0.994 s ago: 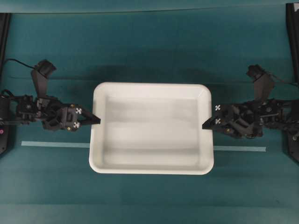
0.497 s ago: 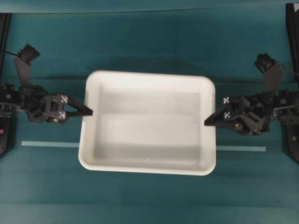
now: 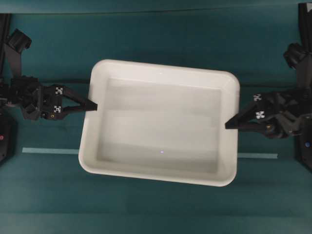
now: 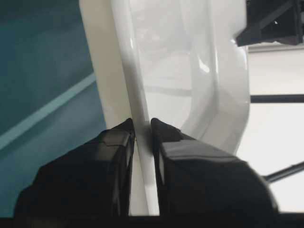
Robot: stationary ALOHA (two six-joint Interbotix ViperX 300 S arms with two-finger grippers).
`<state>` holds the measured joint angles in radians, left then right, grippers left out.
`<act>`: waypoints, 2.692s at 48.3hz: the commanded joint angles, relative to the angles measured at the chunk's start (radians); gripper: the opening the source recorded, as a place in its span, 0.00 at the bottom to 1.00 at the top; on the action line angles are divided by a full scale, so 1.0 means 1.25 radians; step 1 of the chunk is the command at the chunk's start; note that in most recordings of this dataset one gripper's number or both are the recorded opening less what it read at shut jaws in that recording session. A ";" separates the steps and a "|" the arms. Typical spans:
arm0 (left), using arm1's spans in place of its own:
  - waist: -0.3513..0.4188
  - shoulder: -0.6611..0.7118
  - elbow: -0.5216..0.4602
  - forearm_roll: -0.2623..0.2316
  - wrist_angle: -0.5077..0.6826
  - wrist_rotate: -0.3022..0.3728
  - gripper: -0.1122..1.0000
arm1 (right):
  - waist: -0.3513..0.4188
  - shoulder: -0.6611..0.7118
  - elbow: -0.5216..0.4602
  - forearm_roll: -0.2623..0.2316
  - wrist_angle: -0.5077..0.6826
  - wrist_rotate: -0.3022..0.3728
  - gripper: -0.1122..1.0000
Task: Lift the white case with both hands.
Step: 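Lift the tray upward with both grippers holding its side walls, then lower the held tray back onto the table with both grippers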
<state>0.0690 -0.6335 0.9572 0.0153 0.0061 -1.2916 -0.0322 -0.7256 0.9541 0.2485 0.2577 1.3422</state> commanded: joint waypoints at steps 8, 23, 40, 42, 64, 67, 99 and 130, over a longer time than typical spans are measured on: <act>-0.037 0.011 -0.070 0.004 -0.010 -0.039 0.20 | -0.036 -0.053 -0.093 -0.013 0.061 0.000 0.19; -0.037 0.011 -0.131 0.004 -0.010 -0.039 0.19 | -0.052 -0.093 -0.112 -0.016 0.141 0.001 0.19; -0.034 0.000 -0.180 0.004 0.028 -0.040 0.19 | -0.052 -0.086 -0.161 -0.015 0.145 0.001 0.19; -0.034 -0.005 -0.187 0.004 0.039 -0.040 0.19 | -0.053 -0.087 -0.167 -0.016 0.146 0.001 0.19; -0.033 -0.038 -0.249 0.004 0.109 -0.039 0.19 | -0.052 -0.081 -0.256 -0.016 0.151 0.001 0.19; -0.033 -0.038 -0.260 0.004 0.110 -0.037 0.19 | -0.052 -0.080 -0.270 -0.015 0.156 0.000 0.19; -0.016 -0.027 -0.190 0.006 0.130 -0.040 0.19 | -0.052 -0.069 -0.190 -0.033 0.200 -0.018 0.19; 0.015 0.081 -0.002 0.006 0.134 -0.047 0.15 | -0.052 0.037 0.021 -0.033 0.109 -0.047 0.19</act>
<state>0.0828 -0.5737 0.9449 0.0199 0.1687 -1.3530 -0.0966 -0.7194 0.9664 0.2086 0.4157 1.2870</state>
